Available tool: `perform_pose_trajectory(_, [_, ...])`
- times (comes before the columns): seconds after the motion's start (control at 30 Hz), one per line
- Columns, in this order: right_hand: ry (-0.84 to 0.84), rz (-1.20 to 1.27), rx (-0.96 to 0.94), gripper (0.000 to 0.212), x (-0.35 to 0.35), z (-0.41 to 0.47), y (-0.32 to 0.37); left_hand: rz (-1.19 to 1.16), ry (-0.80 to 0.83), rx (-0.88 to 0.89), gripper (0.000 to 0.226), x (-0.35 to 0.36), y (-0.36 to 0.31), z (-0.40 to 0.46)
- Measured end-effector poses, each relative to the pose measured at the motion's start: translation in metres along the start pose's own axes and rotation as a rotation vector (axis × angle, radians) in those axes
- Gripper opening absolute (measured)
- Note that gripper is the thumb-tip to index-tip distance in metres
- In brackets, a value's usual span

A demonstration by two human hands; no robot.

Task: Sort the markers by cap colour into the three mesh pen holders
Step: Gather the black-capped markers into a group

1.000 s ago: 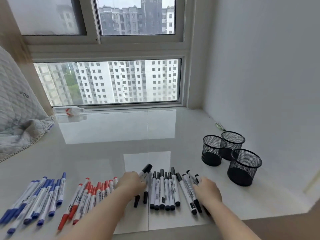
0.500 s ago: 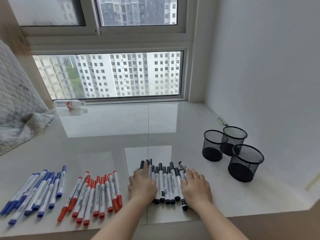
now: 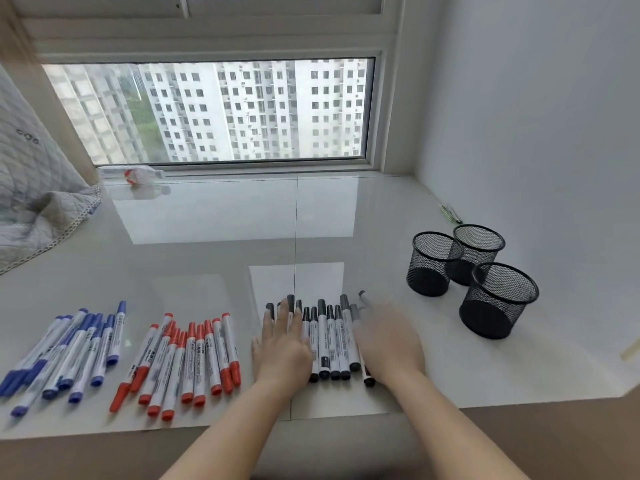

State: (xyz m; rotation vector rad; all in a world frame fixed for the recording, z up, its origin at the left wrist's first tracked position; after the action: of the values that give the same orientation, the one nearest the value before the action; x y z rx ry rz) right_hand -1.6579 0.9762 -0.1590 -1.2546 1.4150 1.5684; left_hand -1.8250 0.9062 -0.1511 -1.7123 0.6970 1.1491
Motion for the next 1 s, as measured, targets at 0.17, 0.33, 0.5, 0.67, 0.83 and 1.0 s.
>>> perform_pose_trajectory(0.17, [-0.032, -0.005, -0.118, 0.067, 0.001, -0.004, 0.001, 0.049, 0.021, 0.016, 0.064, 0.000, 0.002, -0.003])
perform_pose_trajectory(0.33, [0.001, -0.067, -0.241, 0.066, 0.003, -0.003, 0.005, 0.169, 0.061, -0.012, 0.072, 0.002, 0.012, -0.002])
perform_pose_trajectory(0.5, [0.030, -0.054, -0.201, 0.067, 0.004, -0.001, 0.007, 0.125, 0.060, -0.004, 0.067, 0.002, 0.007, -0.003])
perform_pose_trajectory(0.67, [0.040, -0.044, -0.183, 0.066, 0.001, 0.004, 0.005, -0.048, 0.009, -0.055, 0.062, -0.006, 0.003, 0.003])
perform_pose_trajectory(0.83, [0.028, -0.017, -0.185, 0.063, 0.000, 0.011, 0.005, 0.001, -0.044, -0.082, 0.060, -0.008, -0.008, 0.011])
perform_pose_trajectory(1.0, [-0.042, 0.065, -0.180, 0.060, -0.003, 0.020, 0.007, 0.047, -0.053, -0.086, 0.058, -0.013, -0.016, 0.022])
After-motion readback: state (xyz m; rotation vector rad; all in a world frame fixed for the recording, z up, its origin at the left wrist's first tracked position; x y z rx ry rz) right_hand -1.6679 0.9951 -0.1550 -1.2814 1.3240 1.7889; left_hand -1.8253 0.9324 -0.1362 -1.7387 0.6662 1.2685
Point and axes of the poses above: each hand's wrist, its own z-axis towards the middle knuckle, its own x-axis out of the palm, y = z × x, the point moved 3 cm from there along z, towards the middle knuckle, and after that the axes turned 1 degree about -x, right-handed, at the moved point
